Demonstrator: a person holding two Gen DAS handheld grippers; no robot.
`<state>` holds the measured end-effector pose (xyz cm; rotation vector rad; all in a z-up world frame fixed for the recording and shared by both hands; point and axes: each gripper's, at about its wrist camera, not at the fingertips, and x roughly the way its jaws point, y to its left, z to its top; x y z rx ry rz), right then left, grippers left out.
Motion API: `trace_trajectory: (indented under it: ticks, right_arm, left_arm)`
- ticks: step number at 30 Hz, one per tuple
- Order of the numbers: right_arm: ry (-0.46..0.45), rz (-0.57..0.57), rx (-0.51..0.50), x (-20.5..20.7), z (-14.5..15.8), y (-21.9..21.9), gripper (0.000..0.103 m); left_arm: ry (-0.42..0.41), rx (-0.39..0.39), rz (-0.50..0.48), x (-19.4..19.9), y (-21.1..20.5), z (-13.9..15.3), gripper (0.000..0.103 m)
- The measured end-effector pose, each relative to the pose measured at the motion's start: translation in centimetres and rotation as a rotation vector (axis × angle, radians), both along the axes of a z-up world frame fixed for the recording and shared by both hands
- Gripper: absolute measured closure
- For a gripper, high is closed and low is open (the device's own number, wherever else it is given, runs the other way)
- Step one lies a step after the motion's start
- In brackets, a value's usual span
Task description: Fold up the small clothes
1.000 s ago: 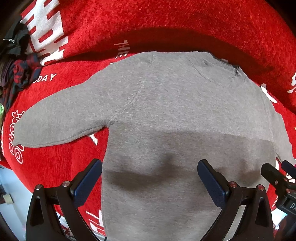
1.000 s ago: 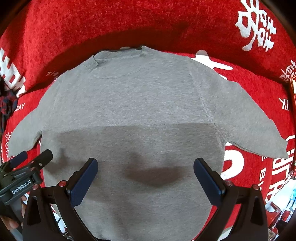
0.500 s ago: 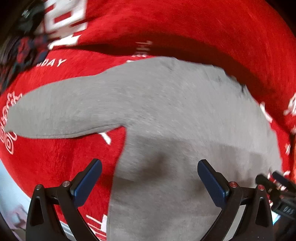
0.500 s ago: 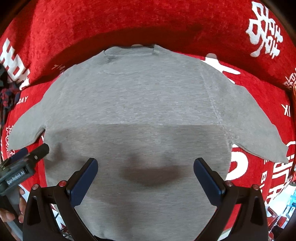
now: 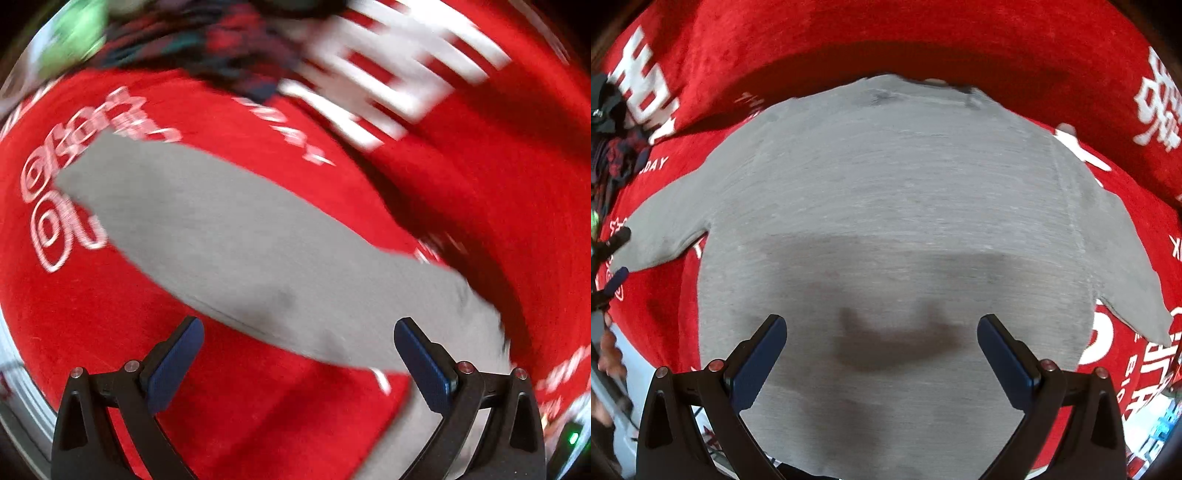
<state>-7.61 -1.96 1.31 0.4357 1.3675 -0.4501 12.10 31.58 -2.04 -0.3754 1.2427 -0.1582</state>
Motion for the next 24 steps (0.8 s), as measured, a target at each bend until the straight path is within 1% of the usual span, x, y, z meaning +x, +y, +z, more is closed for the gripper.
trace_trajectory:
  ticks: [2, 3, 5, 7, 9, 13, 15, 16, 17, 18, 19, 20, 22, 24]
  right_arm:
    - [0.002, 0.021, 0.004, 0.6, -0.4, 1.0, 0.000]
    - [0.006, 0.030, 0.007, 0.9, -0.6, 1.5, 0.000]
    - [0.012, 0.046, 0.017, 1.4, -1.0, 2.4, 0.000]
    - [0.010, 0.059, 0.021, 1.8, -1.1, 3.3, 0.000]
    - [0.011, 0.070, 0.024, 2.2, -1.3, 4.1, 0.000]
    - [0.013, 0.093, 0.020, 3.0, -1.5, 5.4, 0.000]
    - [0.015, 0.100, 0.019, 3.3, -1.5, 5.9, 0.000]
    - [0.016, 0.102, 0.021, 3.3, -1.5, 6.1, 0.000]
    - [0.016, 0.103, 0.021, 3.4, -1.5, 6.3, 0.000]
    - [0.015, 0.104, 0.023, 3.4, -1.4, 6.5, 0.000]
    - [0.016, 0.104, 0.024, 3.4, -1.4, 6.6, 0.000]
    - [0.017, 0.105, 0.024, 3.4, -1.5, 6.6, 0.000]
    - [0.017, 0.101, 0.025, 3.3, -1.6, 6.7, 0.000]
    - [0.021, 0.090, 0.029, 3.1, -1.7, 6.6, 0.000]
  left_arm:
    - [0.003, -0.045, 0.094, 0.4, 3.3, -1.3, 0.000]
    - [0.005, -0.059, 0.117, 0.5, 4.1, -1.6, 0.000]
    - [0.010, -0.123, 0.185, 0.8, 6.1, -2.5, 0.000]
    - [0.005, -0.173, 0.226, 0.9, 6.6, -3.0, 0.000]
    - [-0.021, -0.189, 0.245, 1.5, 6.9, -2.9, 0.000]
    - [-0.042, -0.229, 0.238, 3.4, 6.1, -2.7, 0.000]
    - [-0.049, -0.211, 0.250, 4.0, 6.2, -2.7, 0.002]
    - [-0.046, -0.185, 0.264, 4.1, 6.2, -2.9, 0.012]
    - [-0.039, -0.156, 0.273, 4.2, 6.3, -2.9, 0.024]
    - [-0.041, -0.120, 0.273, 4.1, 6.5, -2.7, 0.032]
    - [-0.044, -0.096, 0.264, 3.9, 6.8, -2.6, 0.048]
    - [-0.043, -0.068, 0.242, 3.9, 6.8, -2.7, 0.068]
    - [-0.032, -0.022, 0.206, 4.0, 7.0, -3.1, 0.090]
    - [-0.042, -0.039, 0.187, 4.2, 7.2, -3.2, 0.091]
